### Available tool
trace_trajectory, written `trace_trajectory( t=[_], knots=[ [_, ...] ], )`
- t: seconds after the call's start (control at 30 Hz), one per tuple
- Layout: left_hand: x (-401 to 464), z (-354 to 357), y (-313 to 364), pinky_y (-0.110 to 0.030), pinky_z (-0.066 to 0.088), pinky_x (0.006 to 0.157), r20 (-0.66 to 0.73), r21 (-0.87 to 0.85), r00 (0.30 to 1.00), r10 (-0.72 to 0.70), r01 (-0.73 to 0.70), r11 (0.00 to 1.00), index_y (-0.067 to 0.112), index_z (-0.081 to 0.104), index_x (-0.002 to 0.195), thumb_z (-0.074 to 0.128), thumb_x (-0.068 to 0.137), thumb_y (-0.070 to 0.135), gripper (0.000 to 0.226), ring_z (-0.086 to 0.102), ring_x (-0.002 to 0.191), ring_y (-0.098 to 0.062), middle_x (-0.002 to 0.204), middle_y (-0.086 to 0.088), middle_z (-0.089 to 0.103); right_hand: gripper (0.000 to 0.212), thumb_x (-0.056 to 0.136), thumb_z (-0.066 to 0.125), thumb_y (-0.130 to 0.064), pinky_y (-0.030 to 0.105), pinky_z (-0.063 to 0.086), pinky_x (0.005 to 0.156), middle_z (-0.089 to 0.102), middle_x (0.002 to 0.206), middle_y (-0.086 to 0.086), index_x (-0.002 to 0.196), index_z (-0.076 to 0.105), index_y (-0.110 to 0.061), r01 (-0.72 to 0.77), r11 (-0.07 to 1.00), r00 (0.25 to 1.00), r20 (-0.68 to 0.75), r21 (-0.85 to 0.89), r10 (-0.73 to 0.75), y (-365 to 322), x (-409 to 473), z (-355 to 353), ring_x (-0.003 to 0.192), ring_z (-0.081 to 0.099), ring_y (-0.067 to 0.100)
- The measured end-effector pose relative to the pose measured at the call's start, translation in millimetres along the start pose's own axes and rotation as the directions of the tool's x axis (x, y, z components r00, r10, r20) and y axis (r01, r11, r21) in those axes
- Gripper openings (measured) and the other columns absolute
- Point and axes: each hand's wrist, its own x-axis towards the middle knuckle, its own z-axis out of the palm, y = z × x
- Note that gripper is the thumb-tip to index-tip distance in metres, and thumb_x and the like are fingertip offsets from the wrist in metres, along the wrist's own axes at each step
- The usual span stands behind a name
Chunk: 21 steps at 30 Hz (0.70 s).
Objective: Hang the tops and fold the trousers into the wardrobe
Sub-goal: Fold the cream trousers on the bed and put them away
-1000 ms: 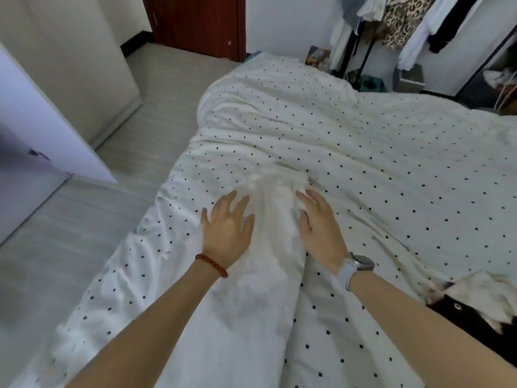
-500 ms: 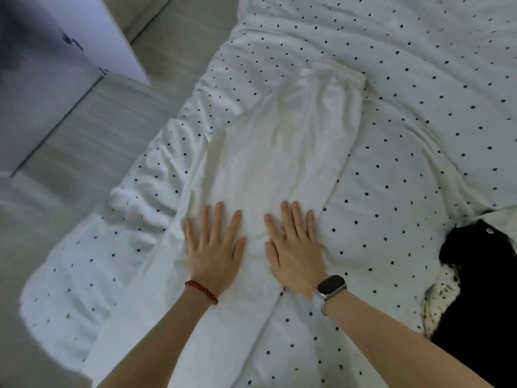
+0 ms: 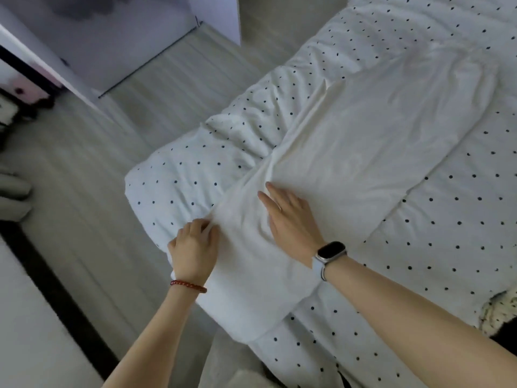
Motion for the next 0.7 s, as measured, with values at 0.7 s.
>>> trace_trajectory(
  t=[0.7],
  knots=[
    [5.3, -10.6, -117.1, -0.031, 0.038, 0.071, 0.31, -0.266, 0.898, -0.314, 0.399, 0.878, 0.011, 0.051, 0.103, 0.048, 0.094, 0.038, 0.028, 0.056, 0.094, -0.026, 0.1, -0.004, 0.06, 0.05, 0.09, 0.035, -0.033, 0.059, 0.026, 0.106, 0.03, 0.149, 0.02, 0.138, 0.038, -0.019, 0.243, 0.963, 0.951, 0.223, -0.119, -0.212, -73.2, 23.7, 46.9, 0.14, 0.024, 0.033]
  ],
)
